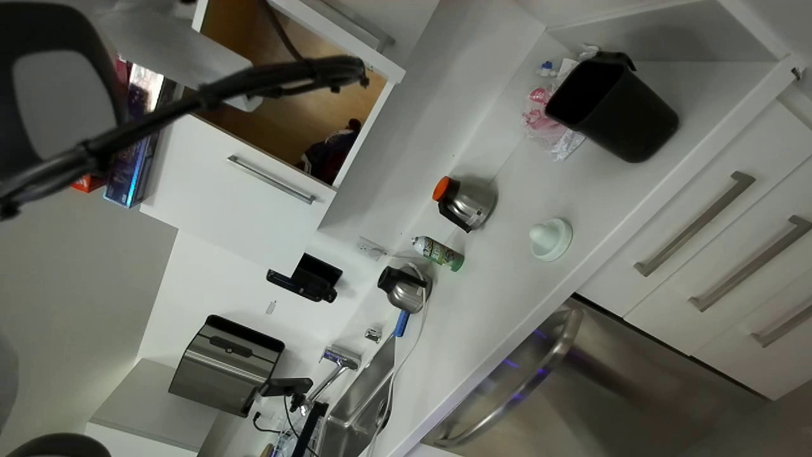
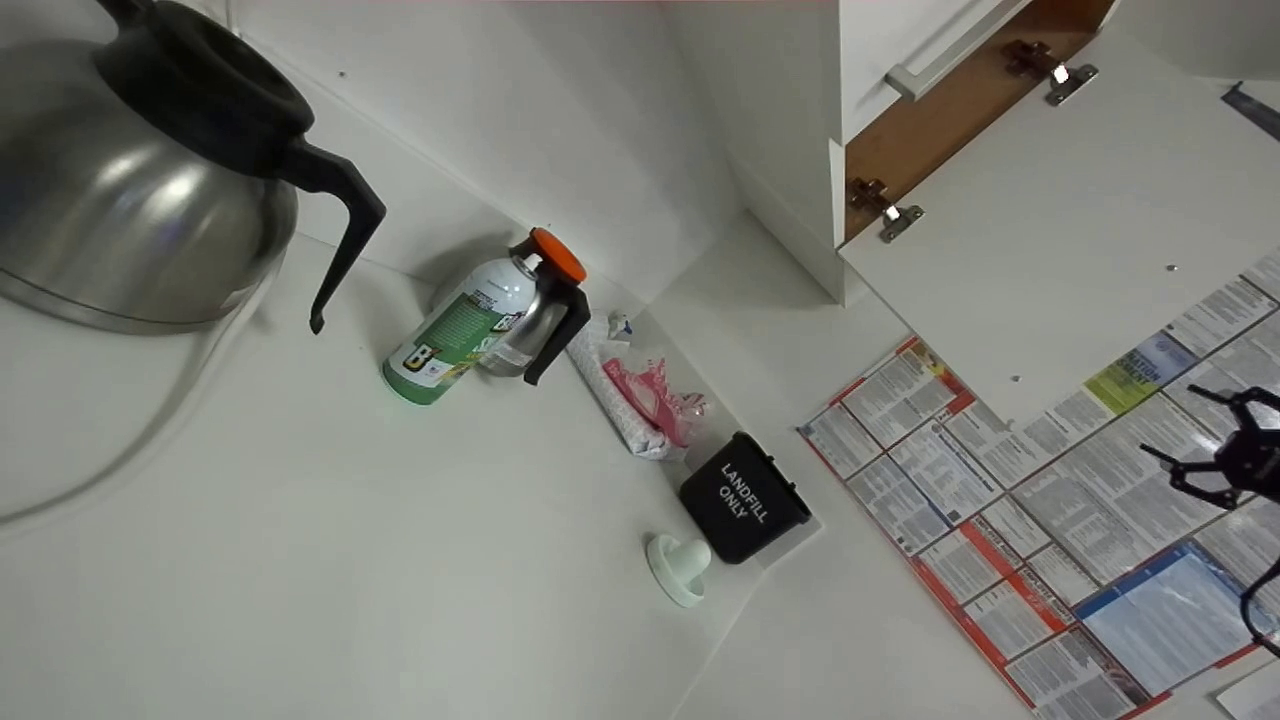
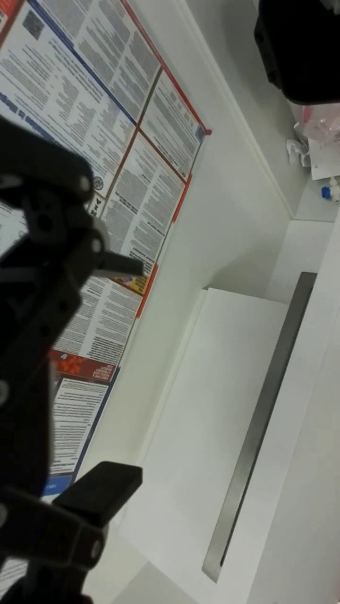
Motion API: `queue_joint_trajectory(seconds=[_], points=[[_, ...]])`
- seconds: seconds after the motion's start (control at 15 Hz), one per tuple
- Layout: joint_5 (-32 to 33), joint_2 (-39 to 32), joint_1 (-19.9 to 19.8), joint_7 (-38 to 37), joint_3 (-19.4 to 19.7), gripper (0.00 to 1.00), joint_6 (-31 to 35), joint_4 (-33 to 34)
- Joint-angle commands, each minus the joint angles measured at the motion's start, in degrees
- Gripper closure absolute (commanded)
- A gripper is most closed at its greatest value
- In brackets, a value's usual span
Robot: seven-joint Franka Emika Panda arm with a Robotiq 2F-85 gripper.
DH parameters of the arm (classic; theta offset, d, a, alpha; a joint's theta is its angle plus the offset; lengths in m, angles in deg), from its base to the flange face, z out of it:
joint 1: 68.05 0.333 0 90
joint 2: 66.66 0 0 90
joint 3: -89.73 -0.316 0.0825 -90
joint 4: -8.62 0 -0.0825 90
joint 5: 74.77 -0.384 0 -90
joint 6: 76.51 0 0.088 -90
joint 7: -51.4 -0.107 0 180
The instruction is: Close the upper cabinet door
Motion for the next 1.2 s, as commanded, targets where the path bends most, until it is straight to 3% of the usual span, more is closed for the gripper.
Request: queue_joint_trajectory(seconds=[0.0, 0.33, 0.6, 0.67, 0.73, 1.13], points=[[-5.75, -10.29, -0.96, -4.28, 3.99, 0.00, -8.12, 8.34], [-17.03, -20.96, -6.29, -7.30, 6.74, 0.00, -24.78, 15.74], [-25.90, -28.21, -12.80, -7.73, 5.67, 0.00, -30.81, 21.20], [-27.26, -29.88, -14.24, -8.44, 5.38, 0.25, -31.60, 22.61], [-28.20, -31.26, -15.38, -8.95, 5.15, 0.26, -31.92, 23.86], [-32.99, -37.59, -21.39, -15.92, 2.66, 0.73, -36.69, 31.04]])
